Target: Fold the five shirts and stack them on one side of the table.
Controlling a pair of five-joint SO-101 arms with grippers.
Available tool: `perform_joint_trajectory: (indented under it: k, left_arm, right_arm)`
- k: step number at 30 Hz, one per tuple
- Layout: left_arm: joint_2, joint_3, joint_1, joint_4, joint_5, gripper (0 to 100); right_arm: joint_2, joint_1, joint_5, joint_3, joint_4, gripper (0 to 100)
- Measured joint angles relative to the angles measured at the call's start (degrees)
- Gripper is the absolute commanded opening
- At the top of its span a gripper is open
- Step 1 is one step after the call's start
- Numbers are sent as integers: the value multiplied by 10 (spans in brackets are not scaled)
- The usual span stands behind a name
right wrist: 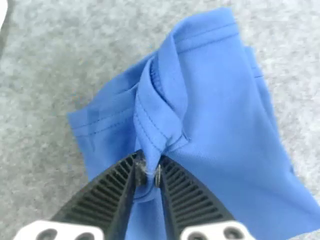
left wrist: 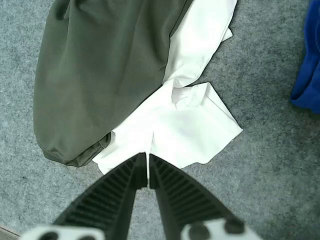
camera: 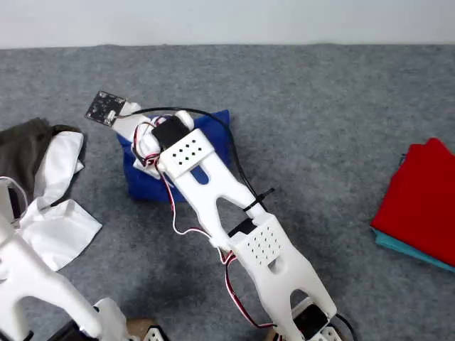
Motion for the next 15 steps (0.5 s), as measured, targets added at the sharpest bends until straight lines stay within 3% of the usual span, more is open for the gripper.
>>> perform_joint_trajectory:
  k: [6, 11, 15]
  left_arm:
    - [0, 0, 0, 0, 0, 15]
    - [0, 0, 0, 0, 0, 15]
    - [0, 0, 0, 0, 0, 15]
  right_arm:
    - [0, -33, 0, 0, 64, 170]
    - [-1, -35, 2, -2, 77, 125]
    - [-5, -5, 2, -34, 77, 15]
